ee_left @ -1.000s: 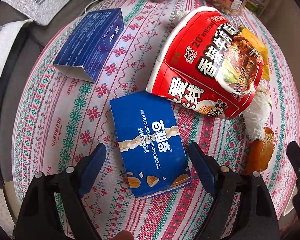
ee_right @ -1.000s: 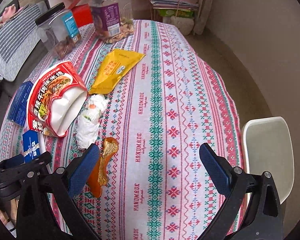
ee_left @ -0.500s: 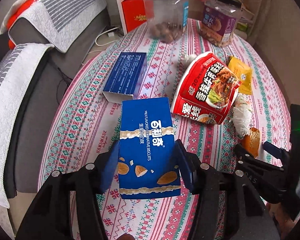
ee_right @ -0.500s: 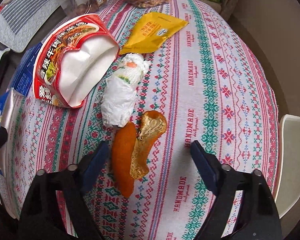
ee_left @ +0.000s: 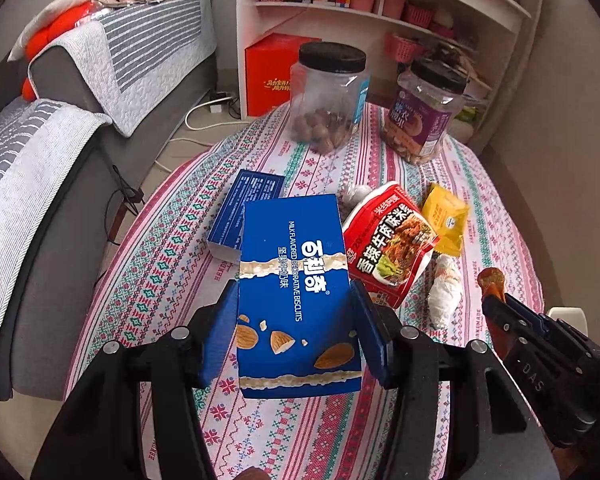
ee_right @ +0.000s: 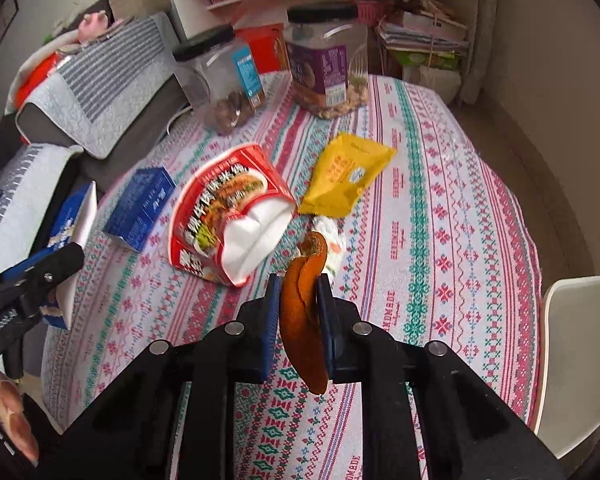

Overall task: Collect trash
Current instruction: 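Lift the orange peel and carry it toward the white bin with the right gripper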

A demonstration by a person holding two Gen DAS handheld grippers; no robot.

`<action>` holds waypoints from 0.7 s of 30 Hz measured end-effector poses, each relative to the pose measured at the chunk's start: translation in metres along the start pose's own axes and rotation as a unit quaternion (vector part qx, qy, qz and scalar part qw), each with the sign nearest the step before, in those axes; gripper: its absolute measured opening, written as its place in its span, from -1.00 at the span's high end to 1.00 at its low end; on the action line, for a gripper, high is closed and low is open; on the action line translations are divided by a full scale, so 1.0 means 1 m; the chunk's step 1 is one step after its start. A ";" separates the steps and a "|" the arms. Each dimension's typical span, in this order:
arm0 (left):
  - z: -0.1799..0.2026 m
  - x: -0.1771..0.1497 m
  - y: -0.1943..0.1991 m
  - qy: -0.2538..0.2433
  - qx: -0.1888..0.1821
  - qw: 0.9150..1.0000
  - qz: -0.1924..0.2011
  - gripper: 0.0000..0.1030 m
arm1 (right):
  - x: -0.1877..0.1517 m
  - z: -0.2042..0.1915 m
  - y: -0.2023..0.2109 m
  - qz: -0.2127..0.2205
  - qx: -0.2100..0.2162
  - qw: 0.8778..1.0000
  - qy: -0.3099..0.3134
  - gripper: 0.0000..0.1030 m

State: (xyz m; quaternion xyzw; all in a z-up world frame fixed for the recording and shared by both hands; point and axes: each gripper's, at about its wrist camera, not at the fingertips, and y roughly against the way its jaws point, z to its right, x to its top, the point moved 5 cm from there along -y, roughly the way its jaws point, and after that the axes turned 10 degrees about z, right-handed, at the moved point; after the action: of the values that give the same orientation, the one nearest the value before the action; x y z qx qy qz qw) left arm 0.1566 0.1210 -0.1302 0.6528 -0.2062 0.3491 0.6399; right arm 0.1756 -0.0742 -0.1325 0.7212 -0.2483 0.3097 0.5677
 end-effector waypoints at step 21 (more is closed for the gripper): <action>0.057 0.005 0.013 -0.028 -0.038 0.998 0.032 -0.07 | 0.020 0.046 0.037 0.075 -0.039 0.996 -0.002 0.65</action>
State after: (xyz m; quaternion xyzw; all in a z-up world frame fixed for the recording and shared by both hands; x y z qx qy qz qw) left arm 0.1615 0.0649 -0.1143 0.6309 -0.2580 0.3428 0.6465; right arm 0.1703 -0.1276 -0.1010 0.6787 -0.3149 0.3397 0.5699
